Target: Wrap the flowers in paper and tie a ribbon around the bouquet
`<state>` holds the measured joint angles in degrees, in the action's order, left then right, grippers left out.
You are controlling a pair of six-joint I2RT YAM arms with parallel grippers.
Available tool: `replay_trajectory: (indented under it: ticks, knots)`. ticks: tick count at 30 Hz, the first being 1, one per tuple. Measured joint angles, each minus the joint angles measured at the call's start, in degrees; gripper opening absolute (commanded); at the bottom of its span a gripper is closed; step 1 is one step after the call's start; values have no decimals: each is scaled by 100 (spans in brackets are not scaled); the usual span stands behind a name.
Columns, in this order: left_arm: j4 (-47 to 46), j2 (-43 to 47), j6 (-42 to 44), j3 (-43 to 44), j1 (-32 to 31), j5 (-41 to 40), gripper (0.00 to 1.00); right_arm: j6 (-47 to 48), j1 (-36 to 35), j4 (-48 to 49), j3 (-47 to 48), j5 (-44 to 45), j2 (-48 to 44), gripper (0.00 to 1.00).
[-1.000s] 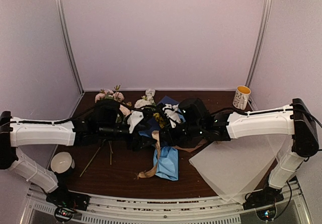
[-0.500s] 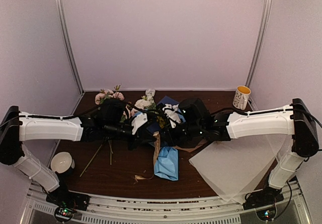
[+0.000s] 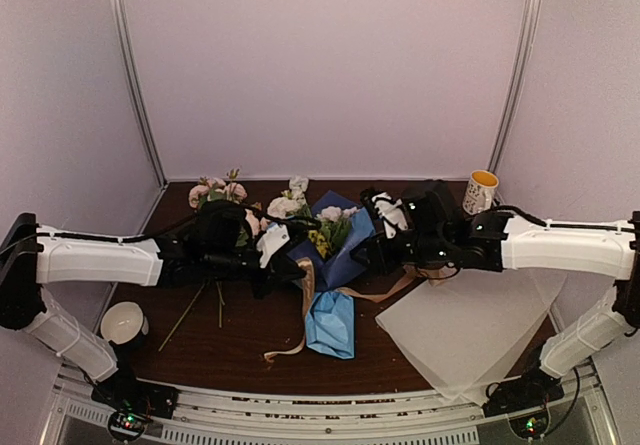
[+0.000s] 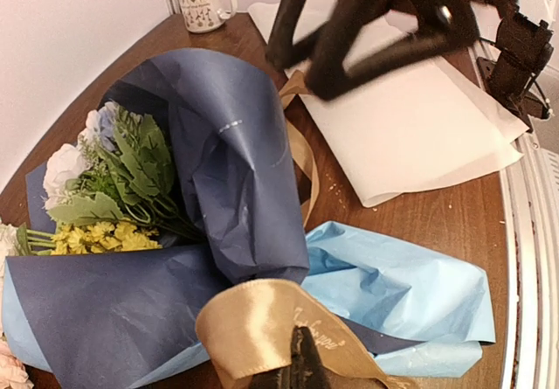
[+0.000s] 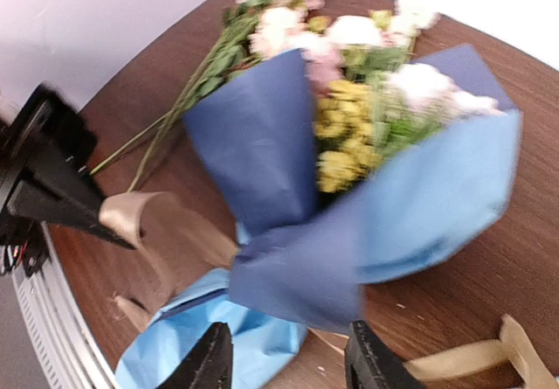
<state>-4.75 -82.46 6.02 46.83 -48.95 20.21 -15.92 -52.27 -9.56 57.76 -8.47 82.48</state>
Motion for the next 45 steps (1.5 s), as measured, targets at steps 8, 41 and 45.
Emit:
replay_trajectory:
  ticks: [8, 41, 45]
  knots:
    - [-155, 55, -55, -57, -46, -238, 0, -702, 1856, -1720, -122, 1471, -323, 59]
    - [-166, 149, 151, -293, -675, -1156, 0, -745, 2201, -1899, -605, 466, 74, 0]
    - [-271, 262, 87, -562, -706, -1237, 0, -372, 1606, -1770, -391, 175, -704, 0]
